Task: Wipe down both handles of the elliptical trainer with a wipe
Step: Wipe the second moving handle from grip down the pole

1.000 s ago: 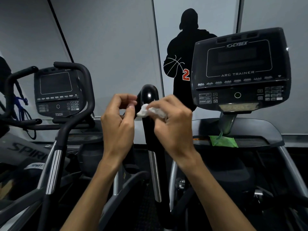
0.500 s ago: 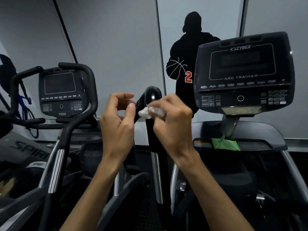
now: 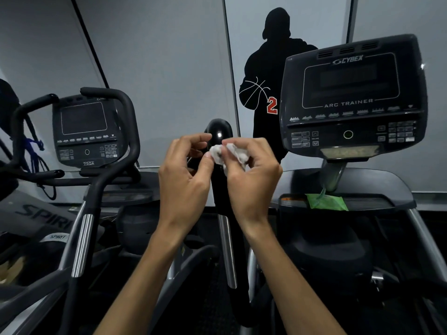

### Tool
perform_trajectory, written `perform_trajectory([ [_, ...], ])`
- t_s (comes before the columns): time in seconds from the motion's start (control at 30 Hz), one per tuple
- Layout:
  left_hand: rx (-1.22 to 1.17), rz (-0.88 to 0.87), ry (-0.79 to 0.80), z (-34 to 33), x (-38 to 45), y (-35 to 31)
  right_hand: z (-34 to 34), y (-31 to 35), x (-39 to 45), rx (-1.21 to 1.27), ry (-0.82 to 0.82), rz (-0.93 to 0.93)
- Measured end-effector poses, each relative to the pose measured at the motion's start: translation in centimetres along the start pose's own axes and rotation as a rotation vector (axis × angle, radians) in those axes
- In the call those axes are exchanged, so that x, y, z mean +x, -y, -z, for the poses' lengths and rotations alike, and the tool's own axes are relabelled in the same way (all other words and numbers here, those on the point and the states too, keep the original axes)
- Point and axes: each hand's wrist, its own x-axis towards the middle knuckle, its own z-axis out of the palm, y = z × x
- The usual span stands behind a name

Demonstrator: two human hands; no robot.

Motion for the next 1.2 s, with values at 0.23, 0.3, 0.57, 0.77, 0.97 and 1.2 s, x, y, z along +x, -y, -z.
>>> perform_trajectory([
  [0.23, 0.021, -0.017, -0.019, 0.0, -0.1, 0.0, 1.6, -1.0, -1.1, 0.063, 0.044, -0.094],
  [0.3, 0.034, -0.027, 0.0, -0.2, 0.0, -0.2, 0.1, -1.0, 1.6, 0.164, -0.024, -0.213],
  [0.57, 0.179, -0.176, 0.067, -0.6, -0.4, -0.5, 2.0, -2.0, -1.8, 0.111, 0.093, -0.072],
  [0.77, 0.189, -0.215, 0.076, -1.0, -0.6, -0.9, -0.3, -2.8, 2.3, 0.344, 0.074, -0.316],
  [0.97, 0.113, -0.15, 0.022, -0.7, -0.6, -0.2, 2.4, -3.3, -1.4, 0.39, 0.172, -0.424],
  [1.2, 0.037, -0.103, 0.007, -0.7, -0.8, -0.2, 2.1, -3.3, -0.3, 0.572, 0.241, -0.635],
])
